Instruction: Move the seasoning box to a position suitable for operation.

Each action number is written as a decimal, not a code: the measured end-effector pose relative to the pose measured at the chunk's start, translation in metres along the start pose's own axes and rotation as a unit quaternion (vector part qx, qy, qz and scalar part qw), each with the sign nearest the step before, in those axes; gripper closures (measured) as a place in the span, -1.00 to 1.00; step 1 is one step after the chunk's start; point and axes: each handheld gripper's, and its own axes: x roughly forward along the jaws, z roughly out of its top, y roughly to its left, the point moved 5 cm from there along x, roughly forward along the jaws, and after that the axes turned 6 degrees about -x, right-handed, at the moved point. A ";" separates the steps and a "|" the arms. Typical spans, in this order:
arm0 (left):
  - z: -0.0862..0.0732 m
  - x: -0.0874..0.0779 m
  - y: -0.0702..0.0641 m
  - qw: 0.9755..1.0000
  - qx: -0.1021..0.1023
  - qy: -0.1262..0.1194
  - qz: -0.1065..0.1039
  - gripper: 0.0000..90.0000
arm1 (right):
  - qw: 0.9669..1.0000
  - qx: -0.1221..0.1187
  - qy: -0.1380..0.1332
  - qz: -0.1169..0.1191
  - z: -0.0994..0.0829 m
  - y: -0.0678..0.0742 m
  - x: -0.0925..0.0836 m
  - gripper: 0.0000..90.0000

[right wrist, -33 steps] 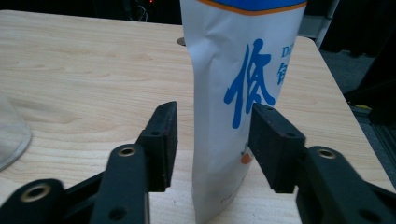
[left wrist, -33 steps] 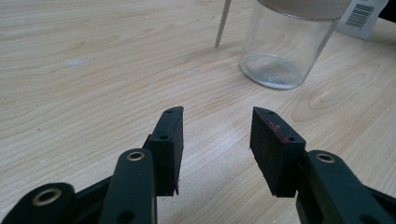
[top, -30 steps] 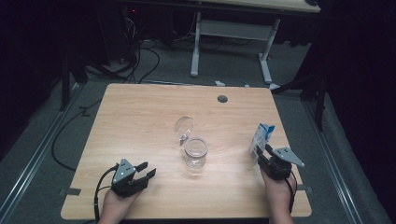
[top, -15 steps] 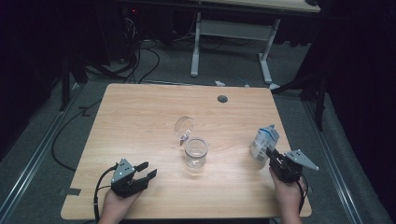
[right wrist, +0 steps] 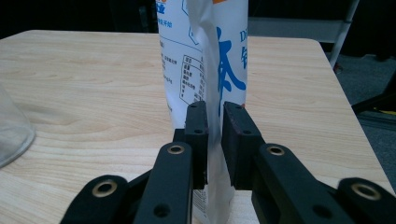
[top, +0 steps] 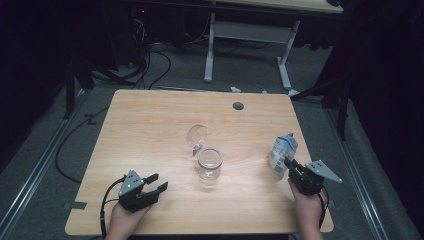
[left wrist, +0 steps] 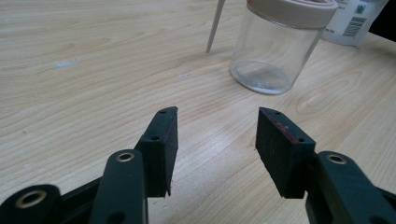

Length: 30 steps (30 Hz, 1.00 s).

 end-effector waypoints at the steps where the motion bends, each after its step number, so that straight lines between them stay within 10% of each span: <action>1: 0.000 0.000 0.000 1.000 -0.001 0.000 -0.001 0.09 | 1.000 -0.001 0.003 -0.001 0.001 0.000 0.001 0.72; 18: 0.000 0.000 -0.004 1.000 -0.001 -0.002 -0.017 0.07 | 0.999 -0.021 0.041 0.019 0.011 0.007 0.006 1.00; 30: -0.002 0.002 -0.009 0.999 0.008 -0.004 -0.040 0.02 | 0.990 -0.059 0.113 0.065 0.035 0.020 -0.001 1.00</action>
